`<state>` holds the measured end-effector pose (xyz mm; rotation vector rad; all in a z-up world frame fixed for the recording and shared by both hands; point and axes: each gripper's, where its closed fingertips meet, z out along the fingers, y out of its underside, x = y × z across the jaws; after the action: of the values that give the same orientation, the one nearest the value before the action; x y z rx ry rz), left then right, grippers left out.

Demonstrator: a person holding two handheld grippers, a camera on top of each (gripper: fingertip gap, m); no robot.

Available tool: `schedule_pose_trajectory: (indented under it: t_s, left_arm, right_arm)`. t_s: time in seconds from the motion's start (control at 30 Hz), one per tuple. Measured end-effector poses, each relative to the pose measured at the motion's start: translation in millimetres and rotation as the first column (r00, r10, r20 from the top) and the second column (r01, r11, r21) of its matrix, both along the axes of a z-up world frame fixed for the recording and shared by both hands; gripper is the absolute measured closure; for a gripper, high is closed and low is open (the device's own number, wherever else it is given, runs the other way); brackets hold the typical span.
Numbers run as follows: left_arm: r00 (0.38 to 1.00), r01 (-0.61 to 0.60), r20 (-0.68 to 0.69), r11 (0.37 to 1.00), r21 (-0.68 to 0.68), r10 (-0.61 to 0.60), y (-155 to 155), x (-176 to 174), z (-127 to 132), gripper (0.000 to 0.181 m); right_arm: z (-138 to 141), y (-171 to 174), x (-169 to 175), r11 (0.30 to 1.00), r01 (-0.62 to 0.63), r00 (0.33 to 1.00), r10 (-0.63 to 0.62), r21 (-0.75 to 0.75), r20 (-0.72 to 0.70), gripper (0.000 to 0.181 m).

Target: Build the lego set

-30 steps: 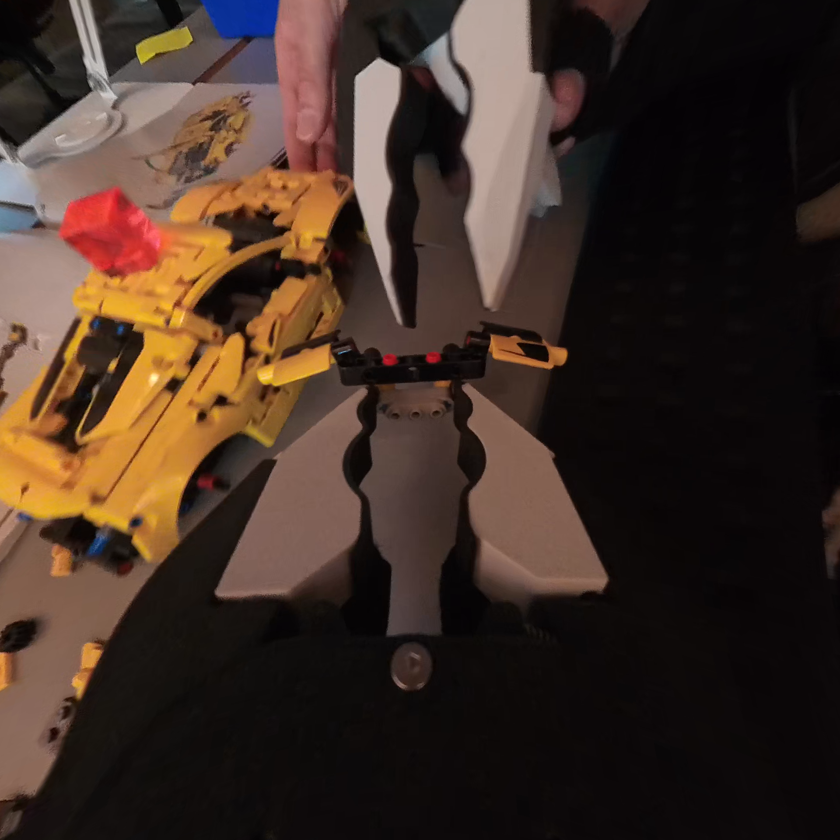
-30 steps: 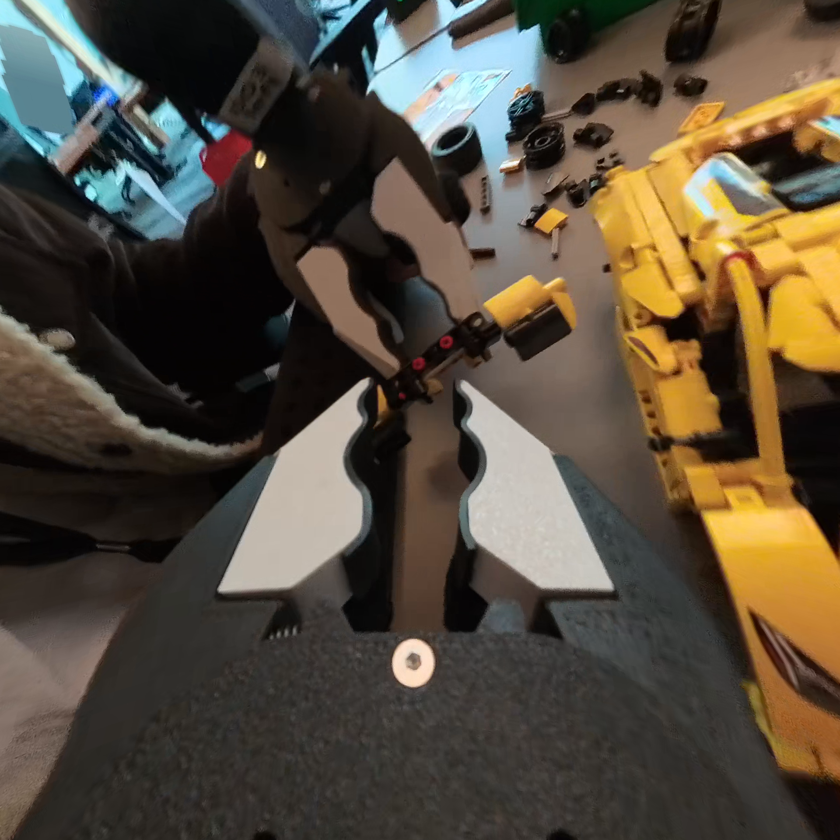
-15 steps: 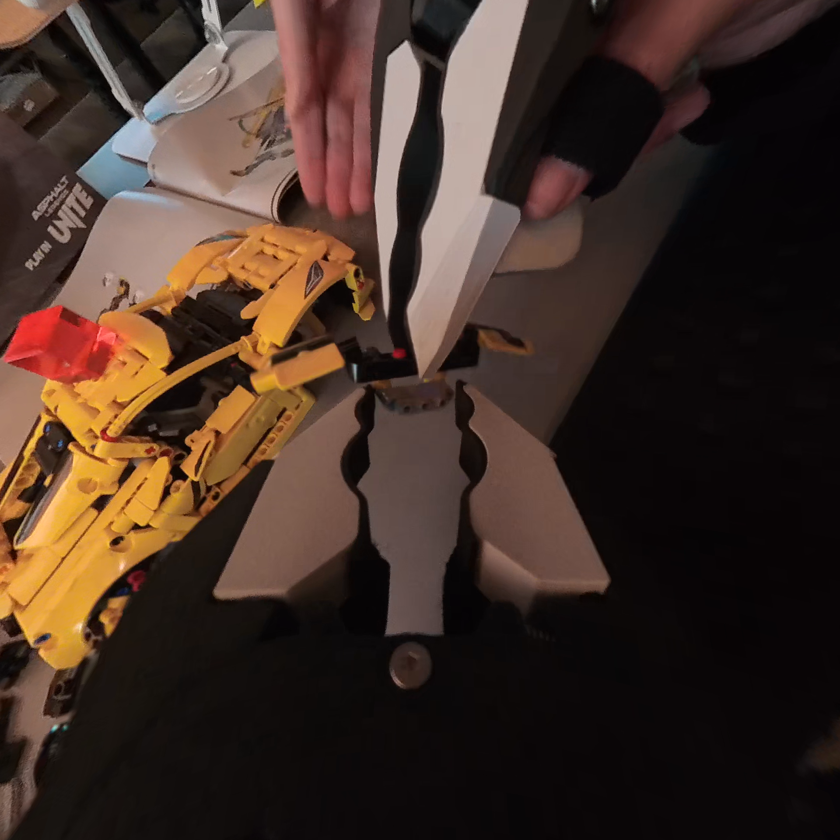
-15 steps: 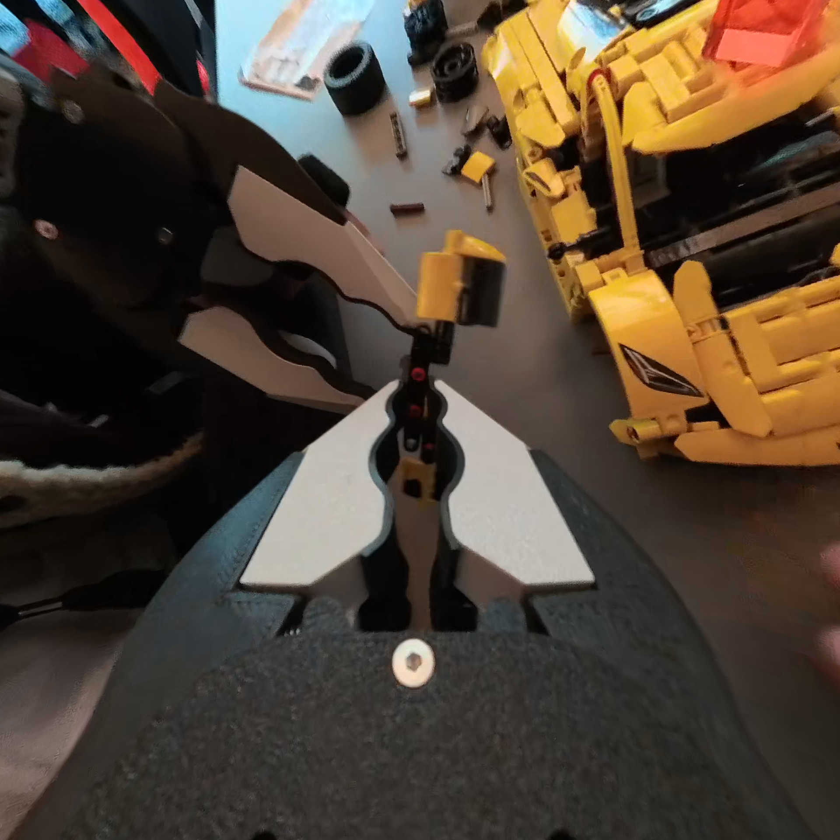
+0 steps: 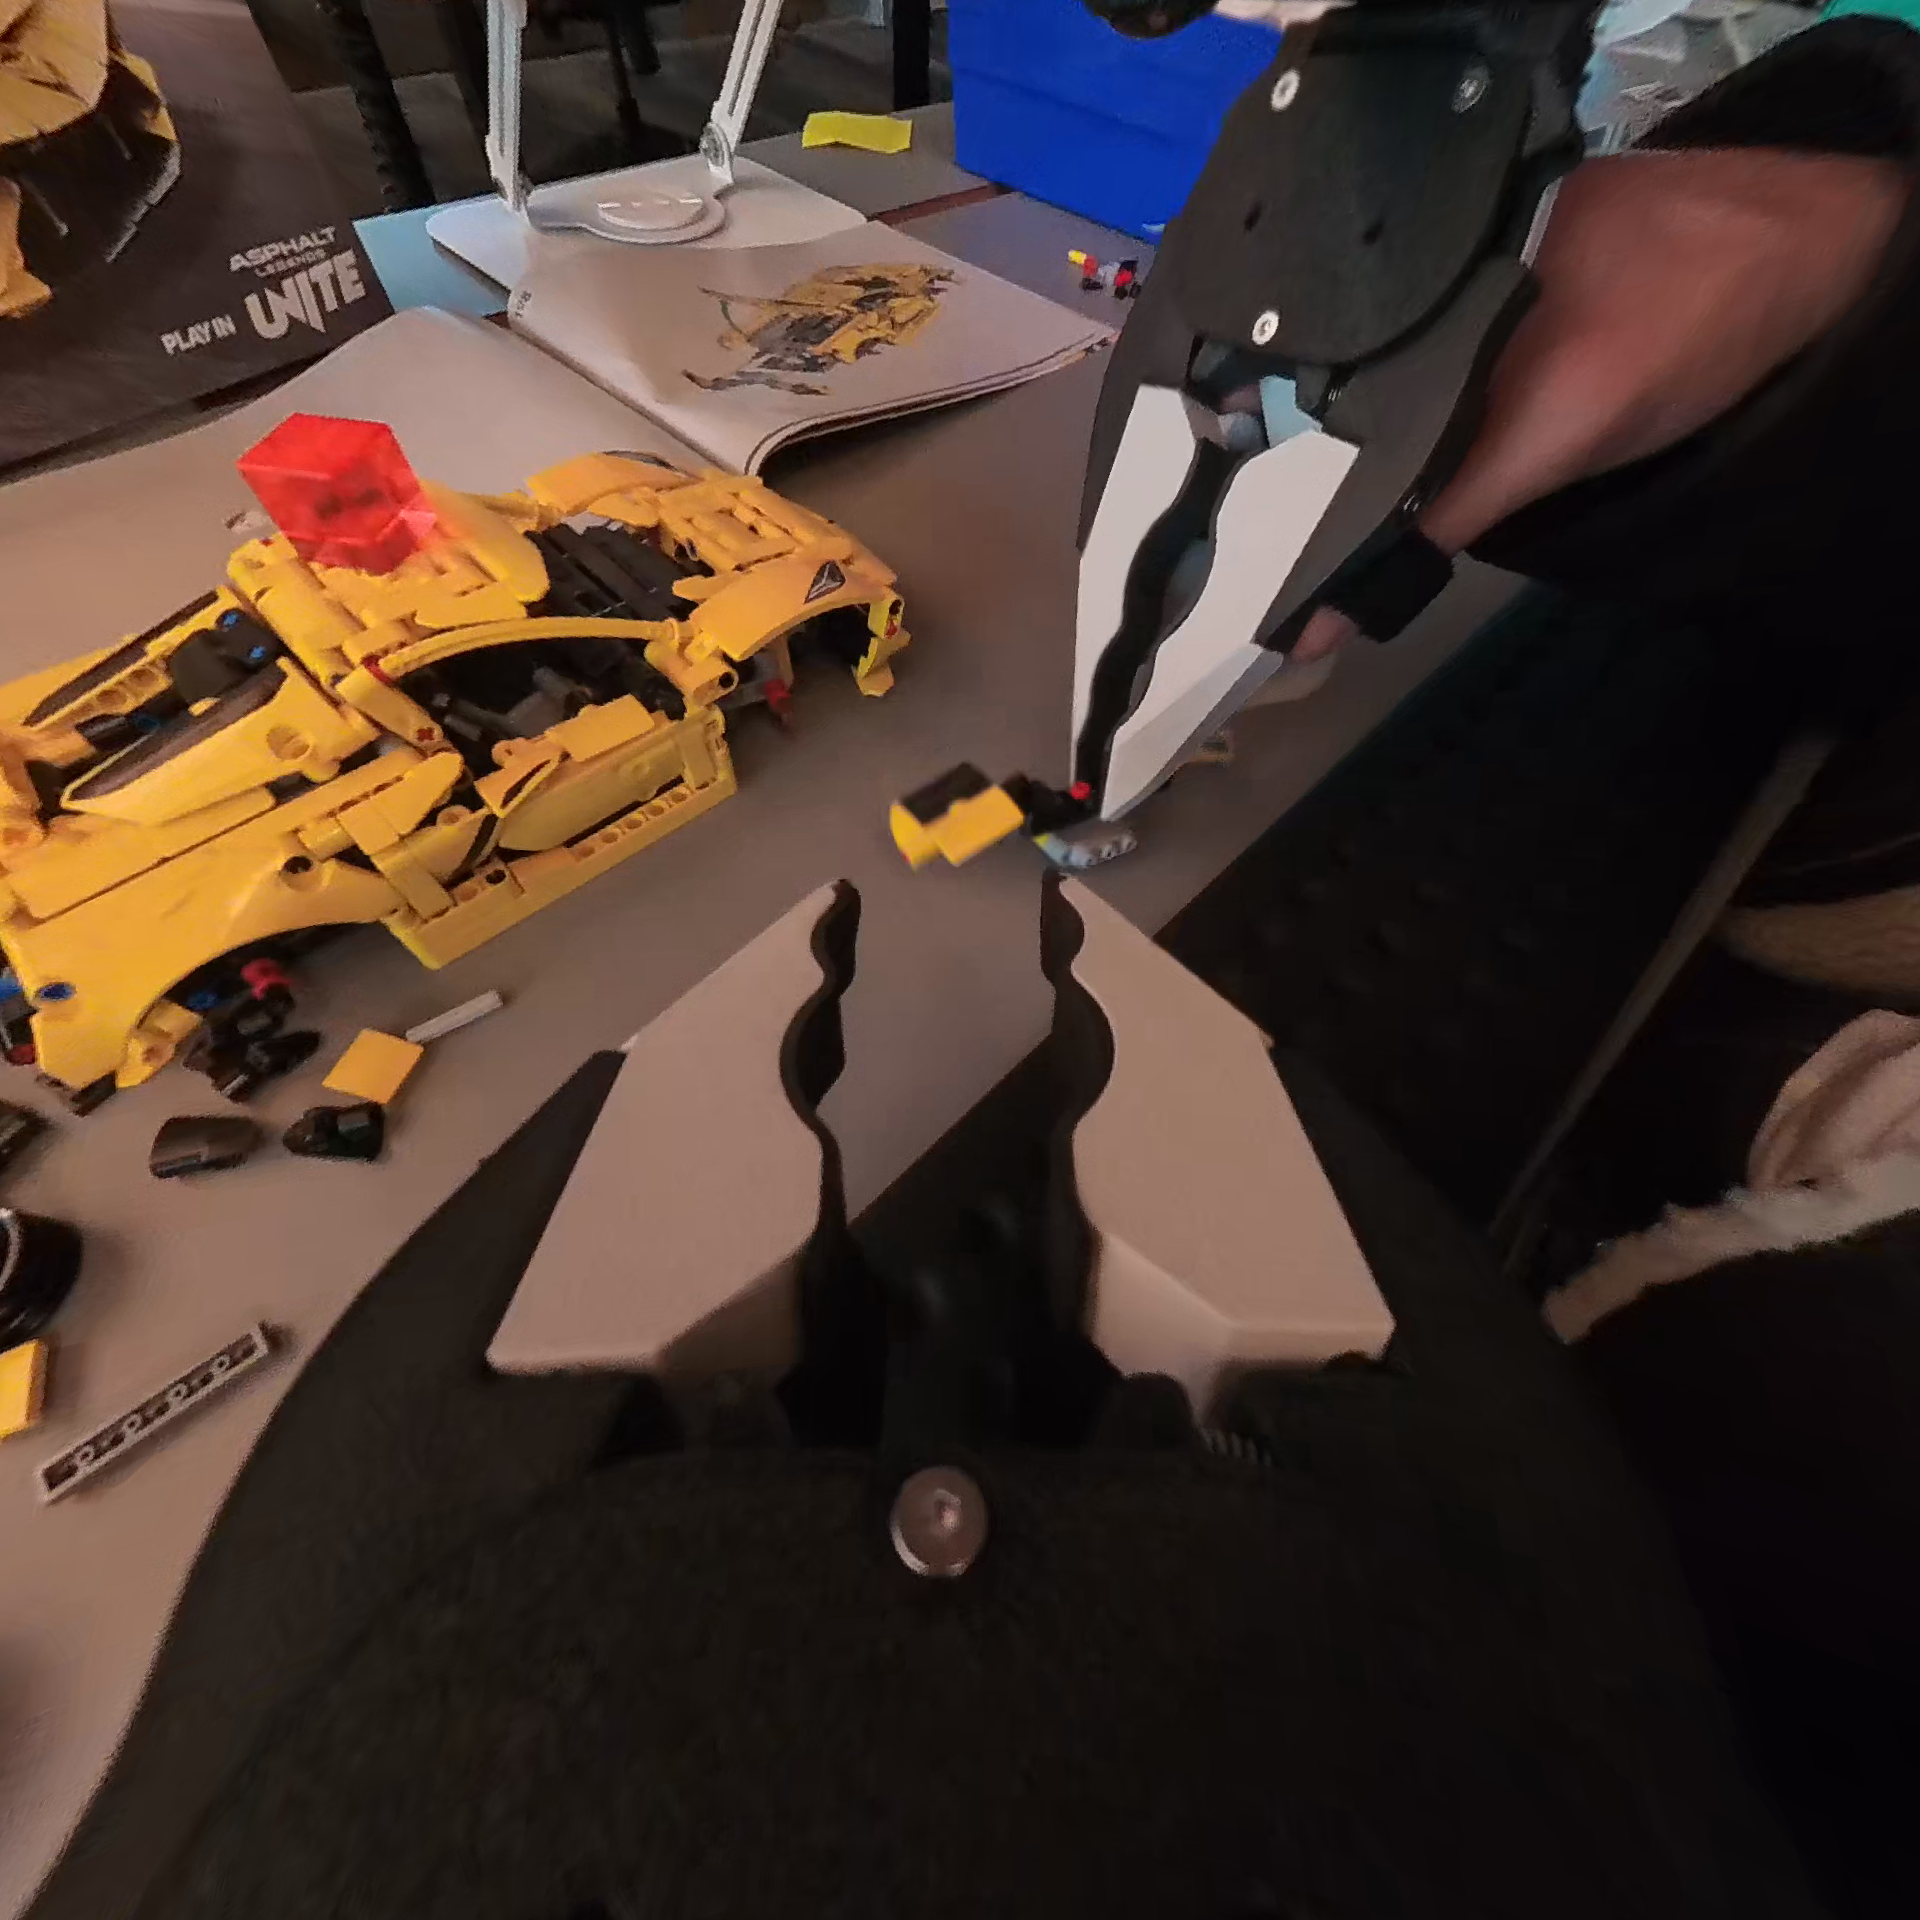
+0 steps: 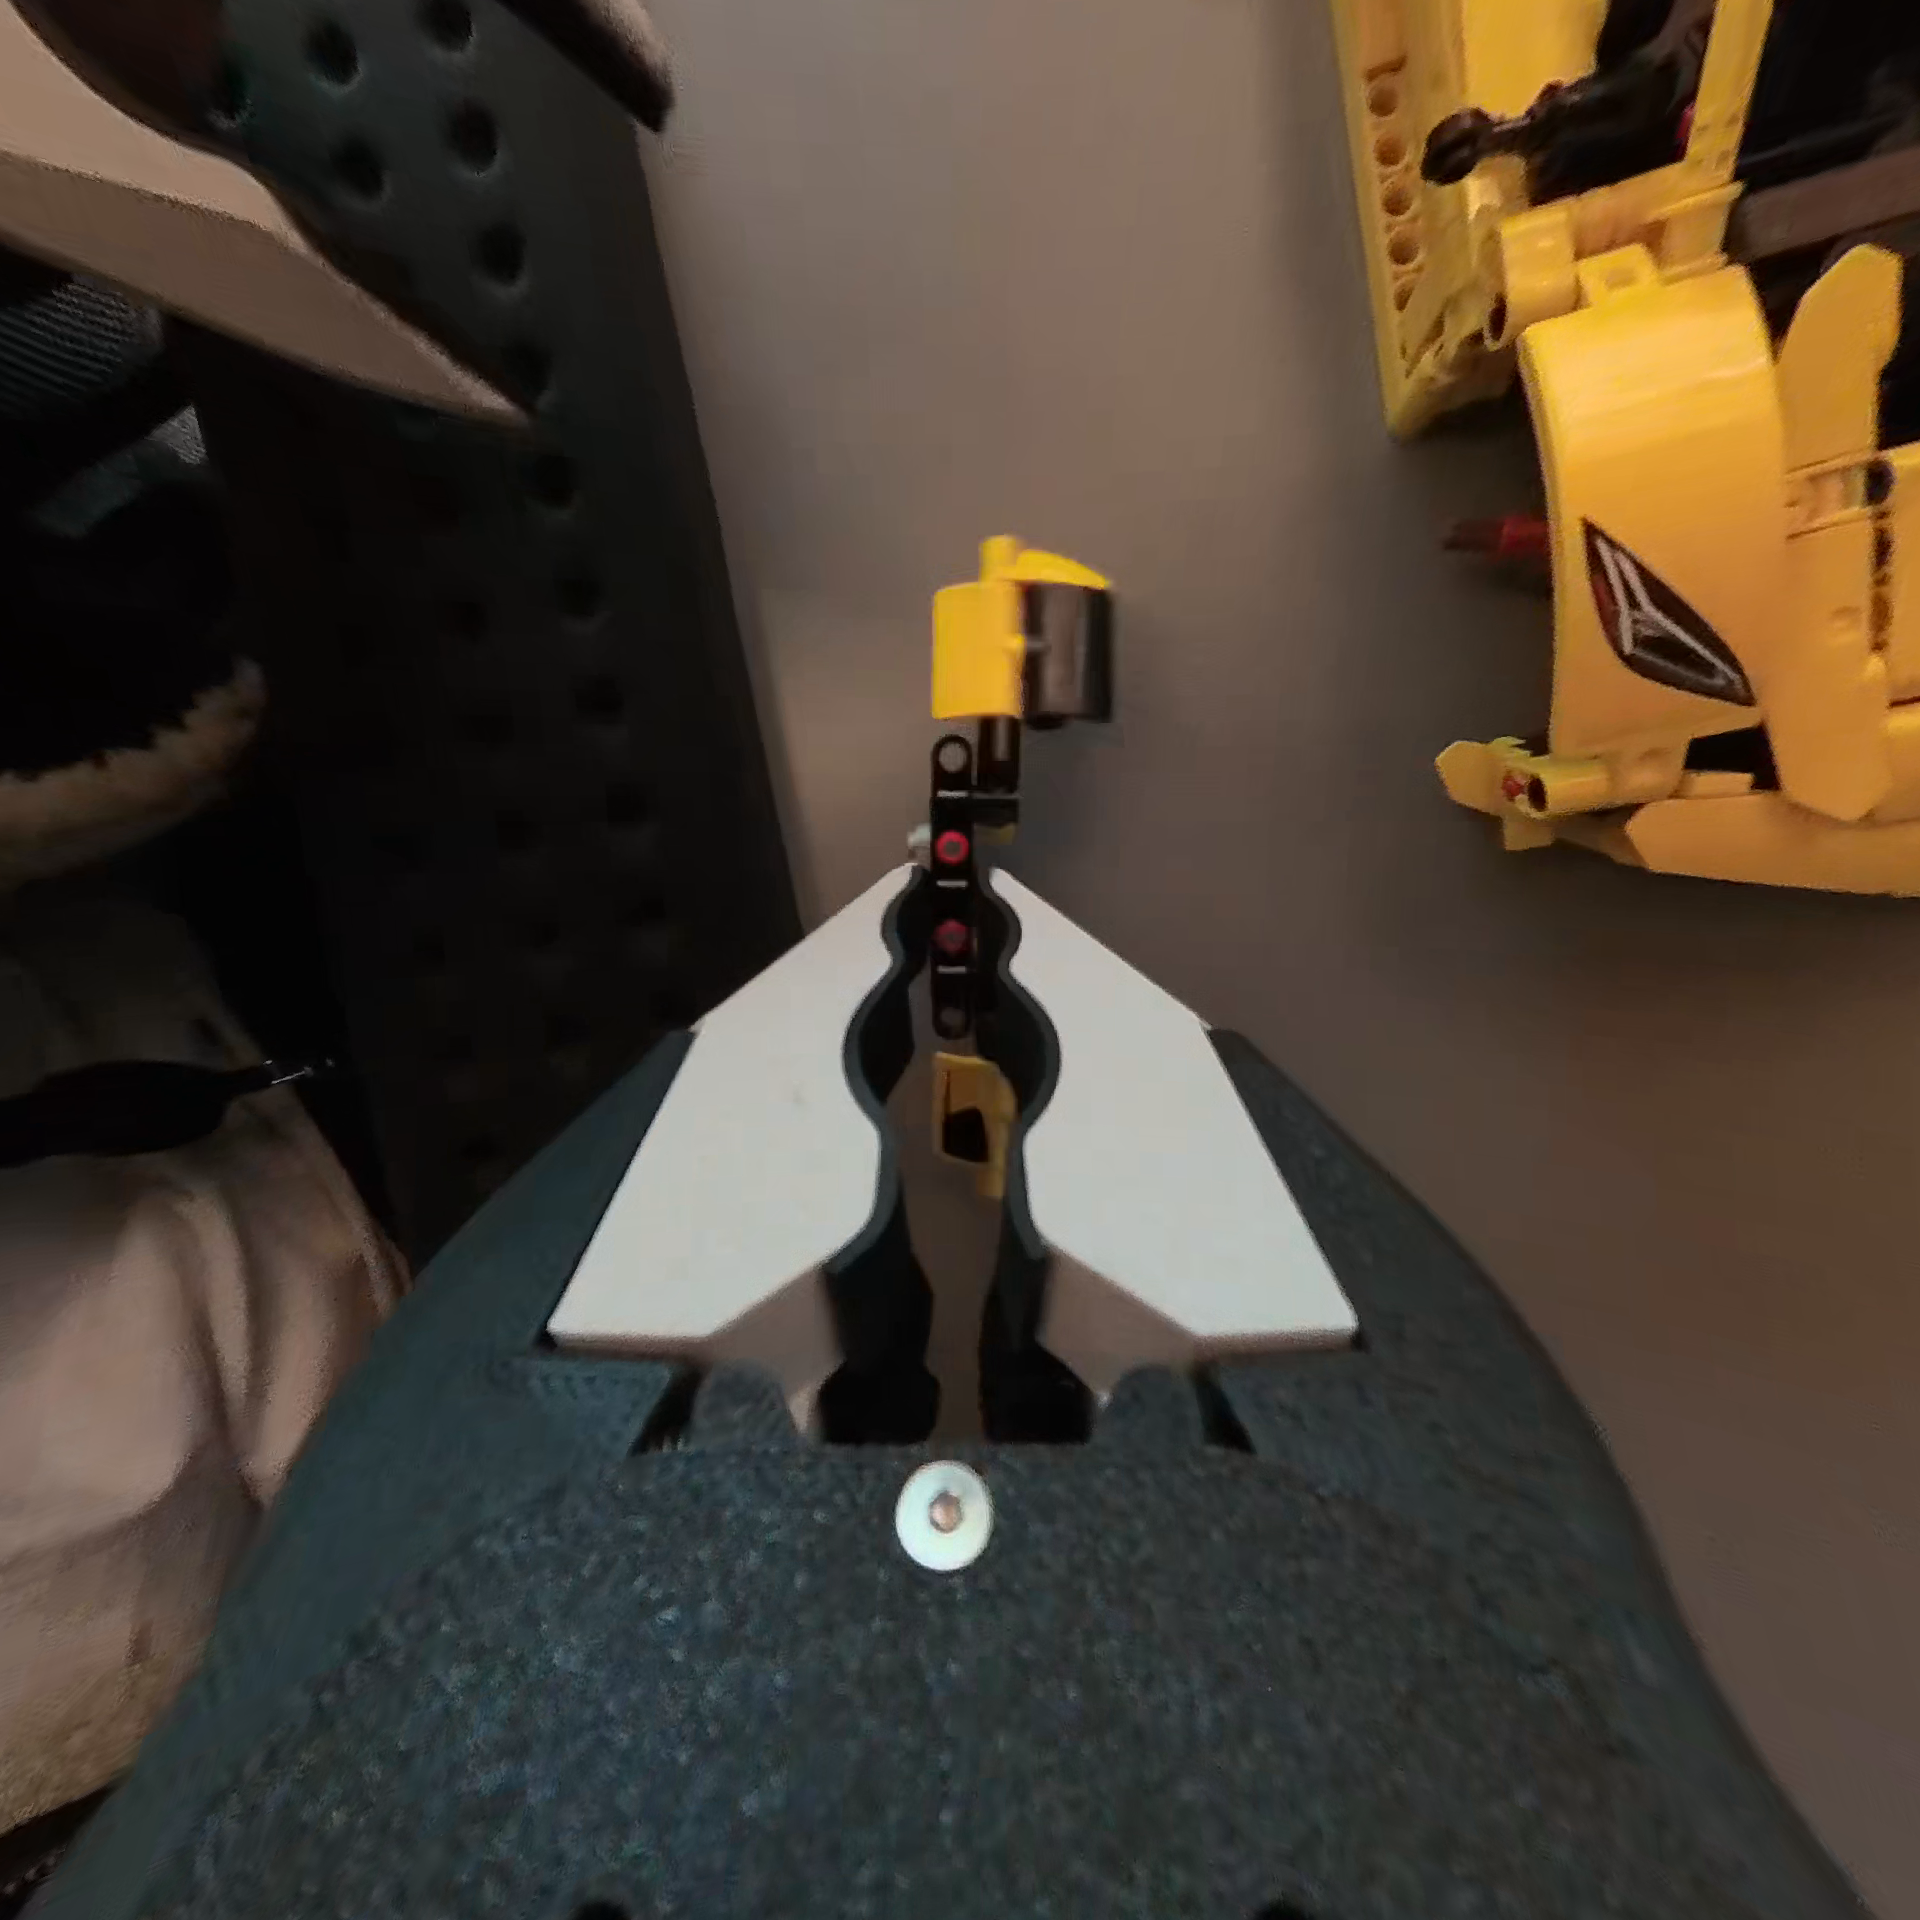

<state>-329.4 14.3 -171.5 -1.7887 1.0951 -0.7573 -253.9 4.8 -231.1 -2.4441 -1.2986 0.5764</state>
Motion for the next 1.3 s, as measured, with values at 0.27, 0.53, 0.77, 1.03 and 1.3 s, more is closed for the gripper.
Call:
schedule_pose_trajectory:
  t_s: [0.27, 0.53, 0.77, 1.03, 1.3]
  left_arm:
    - [1.000, -0.016, 0.016, 1.000, -0.007, 0.016, 1, -6, 0, 0.146]
    - [0.964, -0.262, 0.038, 0.964, -0.048, 0.264, 21, -107, 2, 0.145]
    - [0.596, -0.796, -0.288, 0.600, -0.086, 0.749, 83, -329, -55, 0.095]
    - [0.511, -0.856, -0.320, 0.507, -0.102, 0.798, 107, -339, -74, 0.098]
    - [0.479, -0.875, -0.278, 0.476, -0.082, 0.833, 102, -340, -72, 0.120]
  right_arm:
    - [-1, 1, -2, 0.999, 0.025, 0.998, -0.026, -0.020, -0.055, 0.175]
    - [11, 10, -3, 0.999, 0.046, 0.985, -0.044, 0.011, -0.168, 0.168]
    - [18, 13, -11, 0.999, 0.049, 0.945, -0.050, -0.011, -0.323, 0.166]
    - [26, 20, -11, 0.997, 0.073, 0.926, -0.059, 0.023, -0.373, 0.166]
    - [26, 21, -10, 0.997, 0.077, 0.918, -0.064, 0.019, -0.392, 0.166]
